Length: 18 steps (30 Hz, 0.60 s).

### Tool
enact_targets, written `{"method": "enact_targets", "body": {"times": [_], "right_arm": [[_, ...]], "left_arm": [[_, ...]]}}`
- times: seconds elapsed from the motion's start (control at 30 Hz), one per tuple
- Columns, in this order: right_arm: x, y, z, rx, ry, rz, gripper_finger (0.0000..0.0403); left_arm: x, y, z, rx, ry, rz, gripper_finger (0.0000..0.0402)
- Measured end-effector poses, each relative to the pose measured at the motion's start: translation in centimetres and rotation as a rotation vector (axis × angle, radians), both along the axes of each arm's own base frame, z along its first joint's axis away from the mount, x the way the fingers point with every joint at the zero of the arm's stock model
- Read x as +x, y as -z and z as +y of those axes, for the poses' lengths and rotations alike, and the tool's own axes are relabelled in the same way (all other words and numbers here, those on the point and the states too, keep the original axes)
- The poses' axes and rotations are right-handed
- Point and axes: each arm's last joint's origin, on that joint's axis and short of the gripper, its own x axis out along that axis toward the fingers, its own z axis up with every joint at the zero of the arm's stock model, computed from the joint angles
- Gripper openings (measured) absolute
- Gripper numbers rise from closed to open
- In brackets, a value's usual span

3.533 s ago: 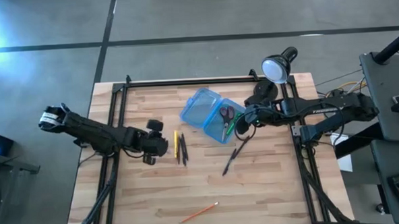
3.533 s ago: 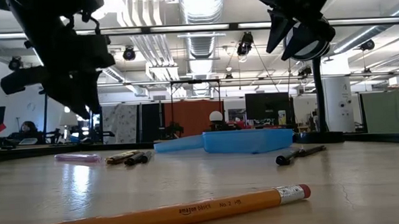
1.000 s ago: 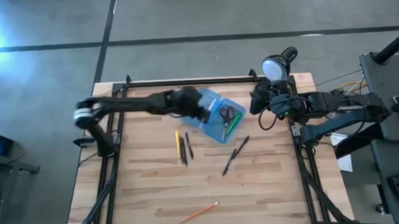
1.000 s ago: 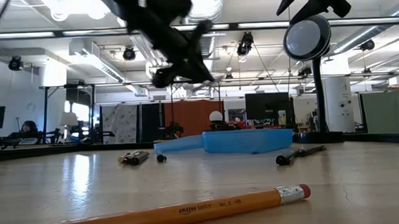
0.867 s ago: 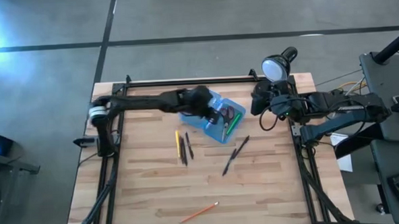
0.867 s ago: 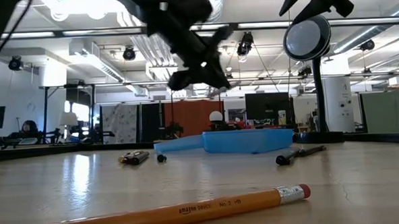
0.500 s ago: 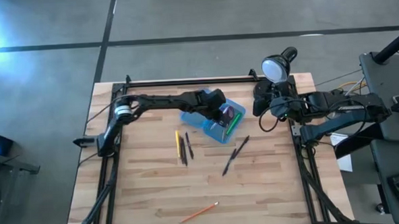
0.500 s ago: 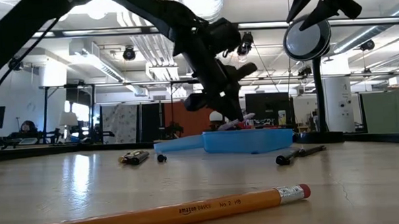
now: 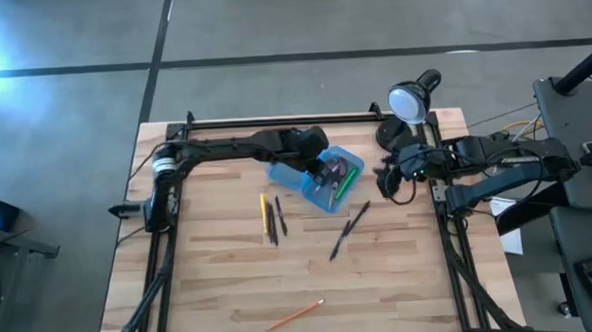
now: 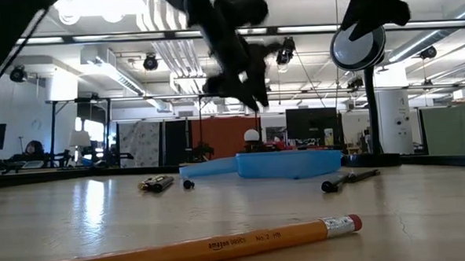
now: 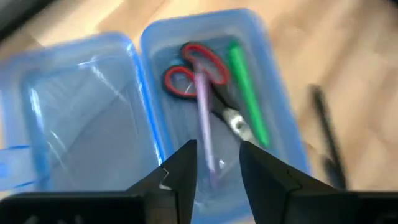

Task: Pick & place school supplies into a supply box
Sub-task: Put the black pen into the blue supply box

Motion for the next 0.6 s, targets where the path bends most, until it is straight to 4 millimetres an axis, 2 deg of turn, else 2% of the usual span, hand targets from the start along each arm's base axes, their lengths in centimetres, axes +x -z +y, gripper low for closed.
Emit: {"method": "enact_targets", "body": {"times": [0.1, 0.17, 0.23, 0.33, 0.43, 0.6], "right_arm": [[1.3, 1.2, 0.6, -0.002, -0.288, 0.129, 0.0178], [2.1, 2.1, 0.8, -0.016, -0.368, 0.202, 0.0174], [2.9, 3.1, 0.9, -0.005, -0.391, 0.272, 0.0170], [4.2, 4.7, 1.2, -0.007, -0.551, 0.380, 0.0167], [5.5, 6.4, 1.9, -0.039, -0.722, 0.472, 0.0166], [7.3, 9.1, 2.8, -0.110, -0.930, 0.589, 0.0168]], "left_arm": [[-1.9, -3.5, -2.3, 0.069, 0.043, -0.016, 0.0105], [-3.2, -5.2, -3.6, 0.111, 0.039, -0.026, 0.0105], [-4.5, -6.2, -4.9, 0.140, 0.015, -0.034, 0.0105], [-6.4, -7.3, -7.0, 0.159, -0.018, -0.087, 0.0106], [-8.2, -7.1, -9.2, 0.180, -0.050, -0.128, 0.0106], [-10.8, -4.3, -12.0, 0.147, -0.140, -0.215, 0.0106]]}}
